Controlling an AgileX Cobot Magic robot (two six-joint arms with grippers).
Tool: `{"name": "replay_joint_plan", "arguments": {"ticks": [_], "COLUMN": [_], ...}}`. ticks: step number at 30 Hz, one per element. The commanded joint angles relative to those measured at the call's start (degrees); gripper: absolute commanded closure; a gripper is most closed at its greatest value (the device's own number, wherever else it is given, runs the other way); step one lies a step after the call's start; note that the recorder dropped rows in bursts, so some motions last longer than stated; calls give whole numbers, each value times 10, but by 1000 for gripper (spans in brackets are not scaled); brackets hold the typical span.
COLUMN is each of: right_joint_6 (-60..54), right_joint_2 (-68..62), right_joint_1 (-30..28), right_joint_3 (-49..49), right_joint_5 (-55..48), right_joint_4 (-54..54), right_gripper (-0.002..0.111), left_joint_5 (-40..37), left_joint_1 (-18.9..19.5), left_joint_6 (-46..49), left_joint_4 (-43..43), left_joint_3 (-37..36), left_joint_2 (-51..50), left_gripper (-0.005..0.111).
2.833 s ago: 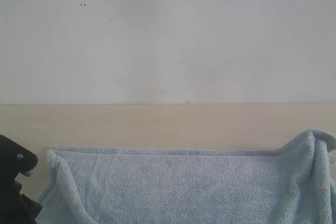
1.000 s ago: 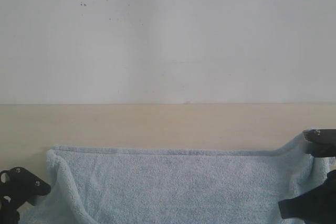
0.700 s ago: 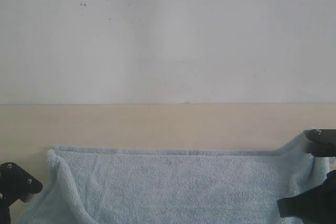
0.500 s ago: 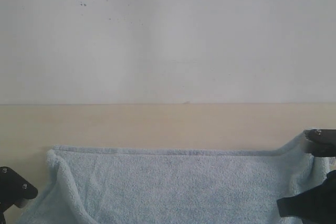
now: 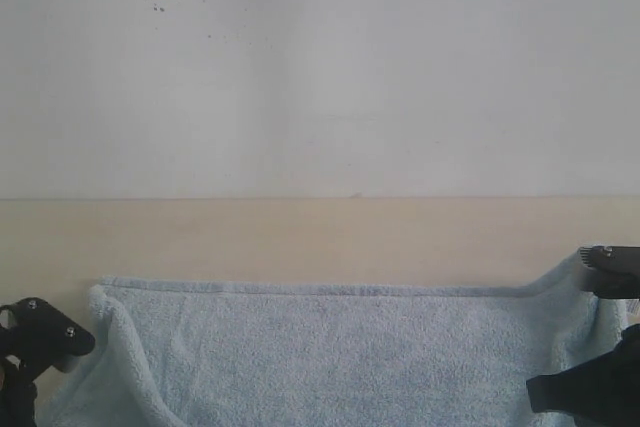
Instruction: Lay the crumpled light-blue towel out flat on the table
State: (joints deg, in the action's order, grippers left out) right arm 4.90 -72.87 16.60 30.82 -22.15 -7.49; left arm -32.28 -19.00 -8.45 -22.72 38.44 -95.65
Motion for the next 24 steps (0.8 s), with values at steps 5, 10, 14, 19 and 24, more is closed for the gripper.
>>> {"name": "replay_joint_plan", "arguments": {"ticks": [5, 10, 14, 19, 24], "right_joint_6": [-5, -5, -5, -5, -5], "right_joint_2": [4, 4, 4, 4, 4], "right_joint_1": [1, 1, 1, 1, 1], "right_joint_3": [1, 1, 1, 1, 5], "right_joint_5": [1, 1, 1, -1, 0], "right_joint_4": [1, 1, 1, -4, -5], "right_gripper": [107, 107, 107, 107, 107], "left_joint_5": [-56, -108, -120, -133, -140], "left_joint_1": [-1, -1, -1, -1, -1], "left_joint_6": [3, 3, -11, -14, -28], "left_joint_4": [6, 7, 7, 8, 9], "left_joint_3": [-1, -3, -27, -51, -32], "left_joint_2": [-27, -27, -27, -27, -4], "left_gripper": [103, 103, 103, 103, 103]}}
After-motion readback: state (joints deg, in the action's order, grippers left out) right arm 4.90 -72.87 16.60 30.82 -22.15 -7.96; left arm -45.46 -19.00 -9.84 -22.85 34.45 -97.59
